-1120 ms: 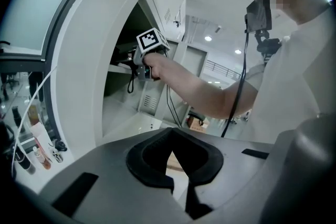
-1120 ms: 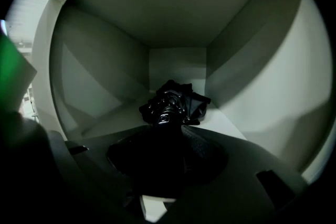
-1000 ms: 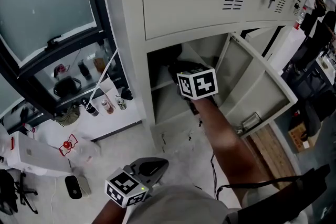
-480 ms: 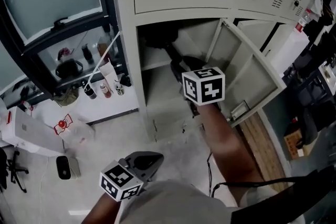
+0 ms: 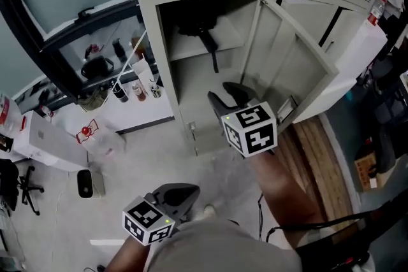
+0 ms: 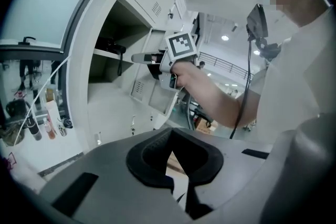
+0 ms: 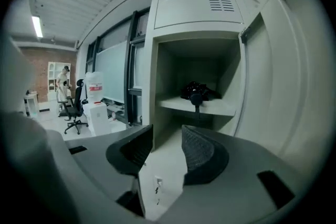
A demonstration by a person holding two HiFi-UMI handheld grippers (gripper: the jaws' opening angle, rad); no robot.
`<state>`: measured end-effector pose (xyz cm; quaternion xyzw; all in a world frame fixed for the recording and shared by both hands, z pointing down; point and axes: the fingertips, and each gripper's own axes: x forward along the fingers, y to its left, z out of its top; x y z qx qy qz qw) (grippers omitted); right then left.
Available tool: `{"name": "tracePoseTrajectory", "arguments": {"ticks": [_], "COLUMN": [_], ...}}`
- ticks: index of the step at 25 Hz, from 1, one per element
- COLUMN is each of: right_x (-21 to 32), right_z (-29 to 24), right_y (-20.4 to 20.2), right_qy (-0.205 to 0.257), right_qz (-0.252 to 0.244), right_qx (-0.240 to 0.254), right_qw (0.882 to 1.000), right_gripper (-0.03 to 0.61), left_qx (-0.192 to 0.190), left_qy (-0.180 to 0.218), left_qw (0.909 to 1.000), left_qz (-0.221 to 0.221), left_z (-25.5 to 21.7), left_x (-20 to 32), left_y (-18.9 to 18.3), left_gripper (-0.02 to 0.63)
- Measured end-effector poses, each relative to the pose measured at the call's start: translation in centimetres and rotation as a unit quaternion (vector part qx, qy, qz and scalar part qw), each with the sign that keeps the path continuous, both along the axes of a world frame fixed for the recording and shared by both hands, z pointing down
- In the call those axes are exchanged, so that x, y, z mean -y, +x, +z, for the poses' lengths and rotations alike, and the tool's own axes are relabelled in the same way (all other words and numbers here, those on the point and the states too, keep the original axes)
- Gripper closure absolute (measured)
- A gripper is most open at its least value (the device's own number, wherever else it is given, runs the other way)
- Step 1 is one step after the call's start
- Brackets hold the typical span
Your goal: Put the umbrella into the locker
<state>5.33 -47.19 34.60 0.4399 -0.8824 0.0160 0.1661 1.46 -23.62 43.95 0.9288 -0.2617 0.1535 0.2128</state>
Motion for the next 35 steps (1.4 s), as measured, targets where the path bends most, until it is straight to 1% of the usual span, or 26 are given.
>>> {"name": "tracePoseTrajectory", "arguments": {"ticks": [4, 7, 10, 12, 15, 19, 22, 24, 27, 31, 35], "right_x": [-4.5, -7.7, -11.0, -13.1, -16.5, -21.3, -24.3, -26.3, -30.0, -34.7, -38.3], "right_z": [2.9, 4.5, 5.6, 6.1, 7.0, 7.3, 7.1, 7.2, 7.8, 9.2, 10.4], "right_y": [0.0, 0.1, -0.6, -1.4, -2.8, -4.6, -5.2, -5.8, -6.5, -7.6, -8.9], "right_qy": [-0.027, -0.045, -0.055, -0.058, -0.061, -0.074, -0.068, -0.061, -0.061, -0.076, -0.084], "right_qz": [-0.016, -0.022, -0.038, -0.047, -0.050, -0.065, -0.062, -0.059, -0.062, -0.062, -0.071], "right_qx": [0.000, 0.004, 0.025, 0.029, 0.018, 0.022, 0.014, 0.001, -0.012, -0.012, -0.014], "right_qw": [0.999, 0.999, 0.997, 0.997, 0.997, 0.995, 0.996, 0.996, 0.996, 0.995, 0.994], "right_gripper": [0.427, 0.482, 0.509, 0.511, 0.514, 0.515, 0.518, 0.522, 0.522, 0.522, 0.522], "left_qx": [-0.001, -0.006, -0.011, -0.012, -0.014, -0.025, -0.035, -0.033, -0.030, -0.015, -0.023], "left_qy": [0.007, 0.016, 0.023, 0.026, 0.028, 0.031, 0.035, 0.032, 0.030, 0.035, 0.035], "left_qw": [1.0000, 0.9999, 0.9997, 0.9995, 0.9994, 0.9992, 0.9987, 0.9989, 0.9991, 0.9993, 0.9991], "left_qz": [0.002, 0.002, 0.004, 0.008, 0.013, 0.003, -0.009, -0.012, -0.010, -0.005, -0.008], "left_z": [-0.2, -0.7, -1.1, -1.4, -1.6, -1.9, -2.2, -2.0, -1.4, 0.0, 0.5], "left_x": [-2.1, -3.6, -5.6, -7.1, -9.6, -12.5, -14.5, -16.0, -18.9, -22.0, -24.5], "left_y": [-0.2, -0.7, -1.6, -2.4, -4.1, -6.6, -8.9, -10.1, -11.1, -11.8, -12.6], "left_gripper": [0.604, 0.604, 0.603, 0.604, 0.604, 0.604, 0.604, 0.604, 0.604, 0.604, 0.604]}}
